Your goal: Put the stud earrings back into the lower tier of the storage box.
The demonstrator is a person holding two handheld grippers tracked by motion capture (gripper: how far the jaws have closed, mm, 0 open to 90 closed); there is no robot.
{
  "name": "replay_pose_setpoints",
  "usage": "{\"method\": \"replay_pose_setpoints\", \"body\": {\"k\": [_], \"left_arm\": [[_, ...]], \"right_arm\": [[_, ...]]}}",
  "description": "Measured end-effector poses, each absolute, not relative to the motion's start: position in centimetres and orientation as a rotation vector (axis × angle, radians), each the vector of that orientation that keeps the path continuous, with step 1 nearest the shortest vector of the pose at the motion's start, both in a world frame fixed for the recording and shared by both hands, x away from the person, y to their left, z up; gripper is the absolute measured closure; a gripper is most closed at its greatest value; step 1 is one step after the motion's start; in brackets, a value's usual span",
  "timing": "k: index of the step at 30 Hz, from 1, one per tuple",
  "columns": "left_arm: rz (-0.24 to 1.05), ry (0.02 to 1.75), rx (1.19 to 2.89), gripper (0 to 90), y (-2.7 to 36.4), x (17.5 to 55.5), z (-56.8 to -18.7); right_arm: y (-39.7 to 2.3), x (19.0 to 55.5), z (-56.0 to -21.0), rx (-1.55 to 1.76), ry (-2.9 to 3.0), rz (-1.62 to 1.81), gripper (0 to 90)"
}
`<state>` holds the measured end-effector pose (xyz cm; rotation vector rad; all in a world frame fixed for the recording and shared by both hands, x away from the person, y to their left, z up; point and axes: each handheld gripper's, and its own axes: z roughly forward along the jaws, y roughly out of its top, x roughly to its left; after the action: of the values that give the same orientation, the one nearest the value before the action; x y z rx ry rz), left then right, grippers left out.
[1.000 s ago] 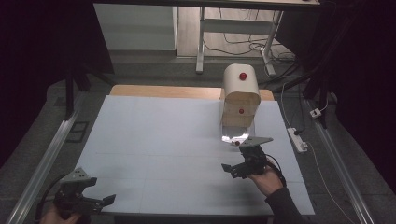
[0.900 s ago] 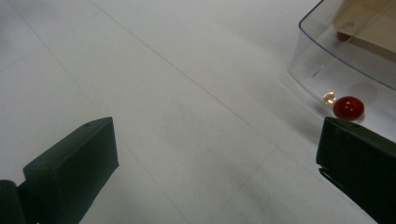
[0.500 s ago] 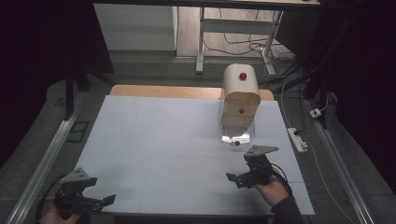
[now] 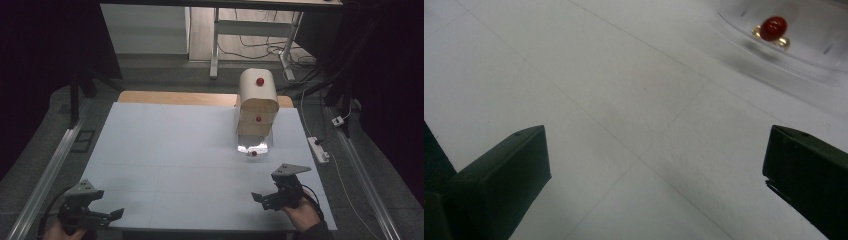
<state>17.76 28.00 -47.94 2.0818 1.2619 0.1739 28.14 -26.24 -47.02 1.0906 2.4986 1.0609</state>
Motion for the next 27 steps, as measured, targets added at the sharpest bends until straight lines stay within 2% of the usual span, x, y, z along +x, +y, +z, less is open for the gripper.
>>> {"method": "replay_pose_setpoints", "body": {"k": [27], "left_arm": [[0.169,1.268,2.079,1.3,28.0,17.8,-48.0]], "right_arm": [[-29.8,25.4,-46.4,1.243,2.388,1.066,0.0]]}}
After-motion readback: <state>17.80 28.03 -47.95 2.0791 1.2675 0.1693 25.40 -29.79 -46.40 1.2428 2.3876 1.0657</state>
